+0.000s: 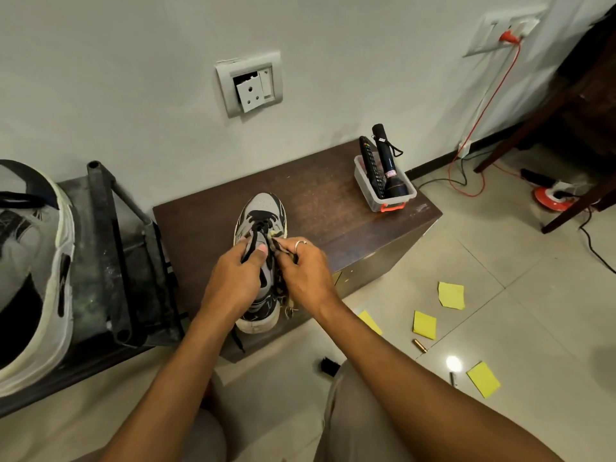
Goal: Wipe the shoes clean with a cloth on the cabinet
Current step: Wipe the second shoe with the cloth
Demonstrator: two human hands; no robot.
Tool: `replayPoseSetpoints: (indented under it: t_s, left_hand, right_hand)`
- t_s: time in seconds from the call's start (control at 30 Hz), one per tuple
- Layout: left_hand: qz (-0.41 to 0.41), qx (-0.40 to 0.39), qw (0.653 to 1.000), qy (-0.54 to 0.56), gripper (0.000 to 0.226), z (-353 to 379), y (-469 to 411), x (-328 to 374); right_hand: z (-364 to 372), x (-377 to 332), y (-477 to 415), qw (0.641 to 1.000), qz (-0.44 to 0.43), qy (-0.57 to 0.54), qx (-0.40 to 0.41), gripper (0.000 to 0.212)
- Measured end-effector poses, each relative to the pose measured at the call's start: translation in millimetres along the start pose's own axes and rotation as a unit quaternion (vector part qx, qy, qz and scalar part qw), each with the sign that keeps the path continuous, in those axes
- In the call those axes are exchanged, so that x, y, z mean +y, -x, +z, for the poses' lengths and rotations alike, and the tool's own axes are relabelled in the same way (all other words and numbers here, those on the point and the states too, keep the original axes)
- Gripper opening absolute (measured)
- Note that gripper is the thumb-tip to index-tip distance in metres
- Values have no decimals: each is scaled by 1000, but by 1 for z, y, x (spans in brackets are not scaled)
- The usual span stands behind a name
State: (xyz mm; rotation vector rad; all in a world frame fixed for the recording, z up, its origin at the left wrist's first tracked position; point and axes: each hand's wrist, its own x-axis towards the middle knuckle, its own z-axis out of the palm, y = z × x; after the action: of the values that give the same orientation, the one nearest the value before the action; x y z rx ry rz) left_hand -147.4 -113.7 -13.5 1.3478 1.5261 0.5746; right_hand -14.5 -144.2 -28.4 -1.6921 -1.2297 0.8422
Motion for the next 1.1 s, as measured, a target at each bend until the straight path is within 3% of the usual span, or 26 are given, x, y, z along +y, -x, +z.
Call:
replayPoseSetpoints:
  t_s: [0.17, 0.43, 0.63, 0.73, 0.9, 1.1]
  left_hand:
    - [-1, 3, 1000, -5, 35, -1, 3, 3]
    - [-1, 1, 1000, 5, 34, 0, 4, 5]
    - [-8, 54, 998, 16, 38, 0, 8, 5]
    - [-10, 49, 999, 9, 38, 1, 10, 8]
    - [-12, 40, 999, -1, 34, 3, 9, 10]
    - [-17, 52, 998, 12, 31, -3, 8, 7]
  right_hand:
    - [-13, -1, 39, 998, -24, -27, -58, 25]
    - [8, -6, -12, 1000, 5, 6, 16, 25]
    - [-3, -6, 15, 997, -20, -31, -67, 24]
    - [-17, 1, 18, 993, 8, -54, -109, 22]
    - [-8, -5, -11, 999, 3, -43, -29, 24]
    - [0, -10, 5, 997, -4, -40, -73, 27]
